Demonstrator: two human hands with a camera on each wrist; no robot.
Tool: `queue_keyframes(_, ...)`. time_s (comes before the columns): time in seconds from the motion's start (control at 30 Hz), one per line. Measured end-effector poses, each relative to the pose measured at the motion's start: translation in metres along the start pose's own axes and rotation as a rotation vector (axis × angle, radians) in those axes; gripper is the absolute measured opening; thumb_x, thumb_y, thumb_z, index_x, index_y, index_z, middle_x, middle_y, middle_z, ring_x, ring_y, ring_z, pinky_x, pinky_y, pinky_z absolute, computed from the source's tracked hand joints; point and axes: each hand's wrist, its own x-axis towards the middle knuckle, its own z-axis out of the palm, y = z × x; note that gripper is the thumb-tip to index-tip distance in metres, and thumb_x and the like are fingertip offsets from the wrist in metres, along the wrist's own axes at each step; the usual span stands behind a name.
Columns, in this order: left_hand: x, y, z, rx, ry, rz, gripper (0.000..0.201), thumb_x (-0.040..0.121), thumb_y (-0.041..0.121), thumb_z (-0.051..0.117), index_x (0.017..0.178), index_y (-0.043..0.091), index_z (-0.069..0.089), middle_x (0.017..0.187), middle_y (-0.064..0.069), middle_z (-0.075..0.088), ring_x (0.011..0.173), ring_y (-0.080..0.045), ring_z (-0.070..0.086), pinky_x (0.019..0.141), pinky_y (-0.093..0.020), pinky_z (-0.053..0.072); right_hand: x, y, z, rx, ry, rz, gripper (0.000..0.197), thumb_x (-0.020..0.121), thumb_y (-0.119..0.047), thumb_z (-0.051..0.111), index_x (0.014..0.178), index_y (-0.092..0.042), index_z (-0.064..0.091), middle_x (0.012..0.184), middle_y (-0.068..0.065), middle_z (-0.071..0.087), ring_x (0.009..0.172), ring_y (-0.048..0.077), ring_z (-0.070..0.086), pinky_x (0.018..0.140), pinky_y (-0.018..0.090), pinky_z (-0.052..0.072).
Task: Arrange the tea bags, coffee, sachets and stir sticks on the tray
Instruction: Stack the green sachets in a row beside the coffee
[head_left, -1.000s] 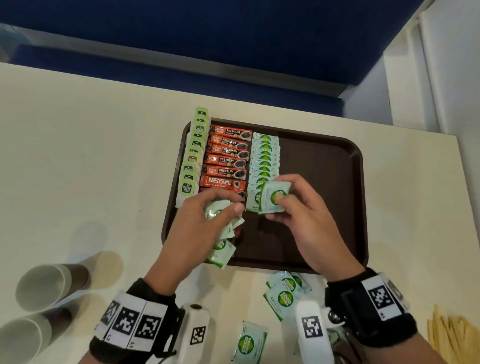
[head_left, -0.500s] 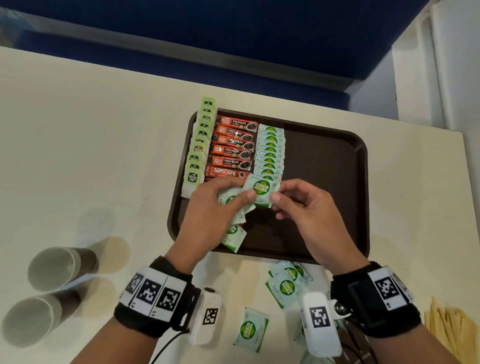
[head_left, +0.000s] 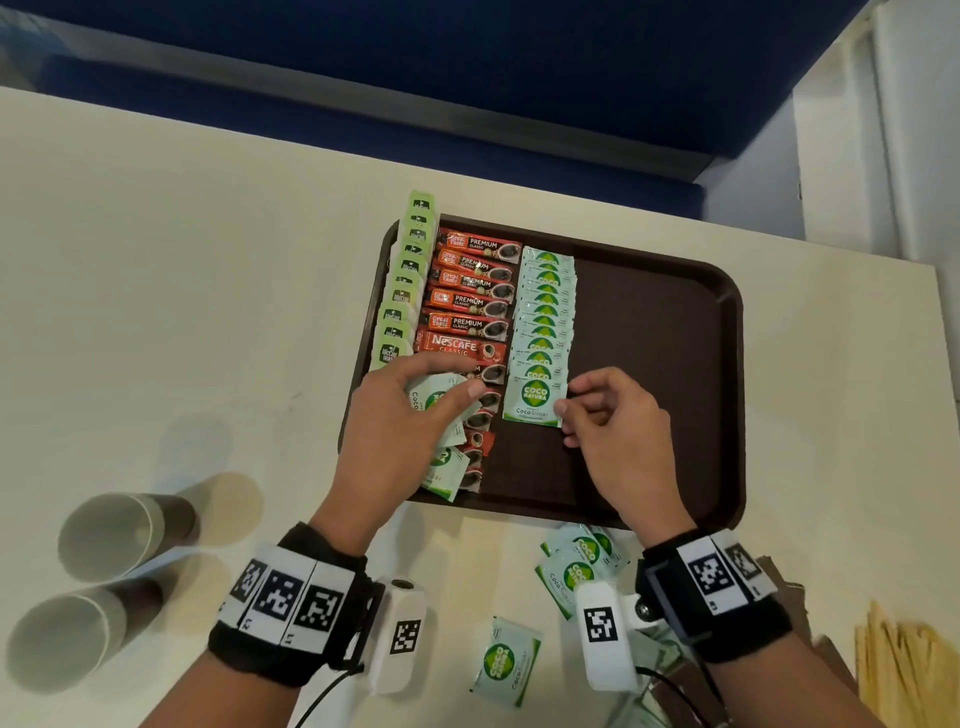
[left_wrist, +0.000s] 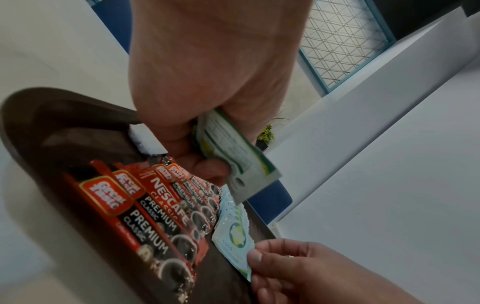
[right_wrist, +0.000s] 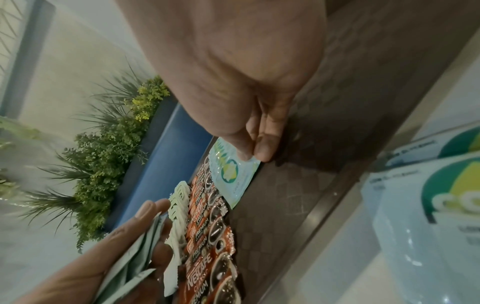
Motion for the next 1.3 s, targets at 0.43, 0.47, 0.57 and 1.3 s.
queue_keyframes(0.43, 0.0, 0.0, 0.002, -0.006, 0.006, -0.022, 0.017, 0.09, 0.039, 0.086, 0.106, 0.044, 0.081, 0.122, 0.019, 0.077, 0.12, -0.011, 0.073, 0.098, -0.052, 0.063, 0.0, -0.002, -0.001, -0.013, 0.009, -0.011, 0.02, 0.094, -0.015, 0.082, 0.107, -0.016, 0.068, 0.082, 0.0, 0.075, 0.069, 0.012, 0.076, 0.06, 0.021, 0.062)
queue_keyframes(0.47, 0.0, 0.0, 0.002, -0.008, 0.006, -0.023, 0.017, 0.09, 0.038, 0.085, 0.106, 0.044, 0.081, 0.123, 0.019, 0.076, 0.12, -0.011, 0.072, 0.097, -0.051, 0.063, 0.0, -0.002, -0.001, -0.011, 0.008, -0.012, 0.02, 0.093, -0.015, 0.082, 0.108, -0.016, 0.068, 0.082, 0.0, 0.075, 0.069, 0.011, 0.076, 0.059, 0.021, 0.062)
queue_keyframes(0.57, 0.001, 0.001, 0.003, 0.001, 0.01, -0.023, 0.017, 0.09, 0.04, 0.085, 0.105, 0.045, 0.081, 0.121, 0.023, 0.076, 0.119, -0.008, 0.072, 0.098, -0.051, 0.063, 0.0, -0.001, 0.0, -0.008, 0.008, -0.012, 0.021, 0.093, -0.016, 0.083, 0.108, -0.016, 0.068, 0.083, 0.0, 0.075, 0.07, 0.01, 0.075, 0.059, 0.021, 0.062)
queue_keyframes(1.3, -0.007, 0.02, 0.028, -0.196, 0.173, 0.141, 0.017, 0.095, 0.023, 0.083, 0.111, 0.023, 0.079, 0.114, 0.012, 0.079, 0.117, -0.007, 0.072, 0.099, -0.027, 0.058, -0.053, -0.052, 0.009, 0.464, -0.397, 0.298, 0.032, 0.092, -0.018, 0.083, 0.118, -0.004, 0.07, 0.092, 0.021, 0.074, 0.077, 0.021, 0.072, 0.069, 0.028, 0.058)
